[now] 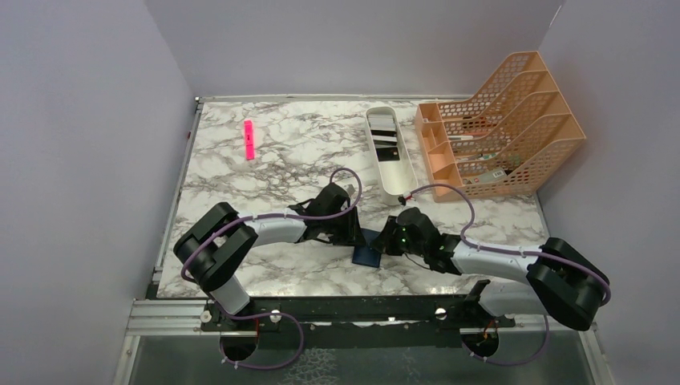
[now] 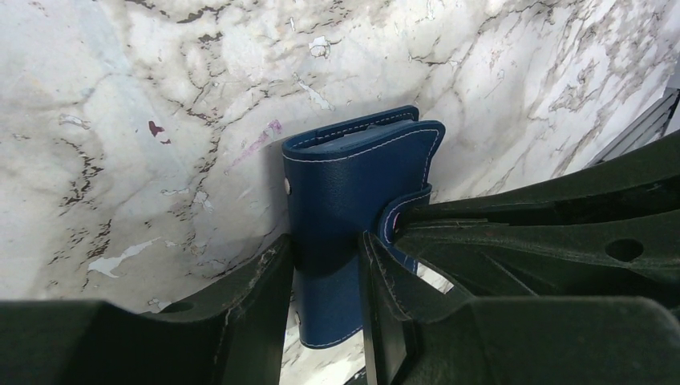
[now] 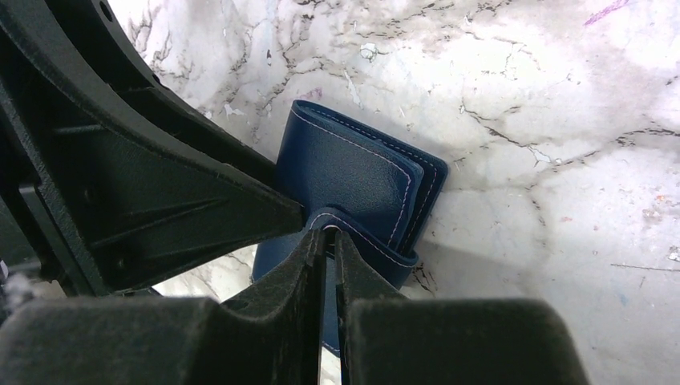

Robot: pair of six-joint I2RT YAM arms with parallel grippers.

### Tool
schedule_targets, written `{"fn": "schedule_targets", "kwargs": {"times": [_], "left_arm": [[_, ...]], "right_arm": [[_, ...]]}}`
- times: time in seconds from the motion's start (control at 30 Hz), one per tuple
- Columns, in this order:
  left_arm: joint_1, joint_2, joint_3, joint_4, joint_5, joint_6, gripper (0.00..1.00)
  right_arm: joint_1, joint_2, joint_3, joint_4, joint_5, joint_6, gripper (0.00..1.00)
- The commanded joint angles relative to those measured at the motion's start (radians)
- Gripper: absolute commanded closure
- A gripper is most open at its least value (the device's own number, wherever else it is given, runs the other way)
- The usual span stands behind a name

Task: Put the credit cards into the card holder
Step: Close the card holder at the center of the board.

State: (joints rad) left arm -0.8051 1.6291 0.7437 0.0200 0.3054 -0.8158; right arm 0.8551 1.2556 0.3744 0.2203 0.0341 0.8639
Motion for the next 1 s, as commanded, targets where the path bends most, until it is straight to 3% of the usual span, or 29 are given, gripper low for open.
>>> {"fn": "schedule_targets", "kwargs": {"times": [0.0, 0.17, 0.97], "left_arm": [[-0.013, 0.026, -0.023, -0.09, -0.041, 0.017, 0.61], [-0.014, 0.048, 0.008, -0.152, -0.111, 0.057, 0.63], [-0.013, 0.033, -0.009, -0.137, -0.107, 0.041, 0.63]], "right_arm": [[0.001, -0.02, 0.052, -0.172, -0.043, -0.038, 0.85], [-0.014, -0.088, 0.08, -0.27, 0.048, -0.111, 0.81], [-0.047, 0.002, 0.088, -0.157, -0.097, -0.11, 0.81]]}}
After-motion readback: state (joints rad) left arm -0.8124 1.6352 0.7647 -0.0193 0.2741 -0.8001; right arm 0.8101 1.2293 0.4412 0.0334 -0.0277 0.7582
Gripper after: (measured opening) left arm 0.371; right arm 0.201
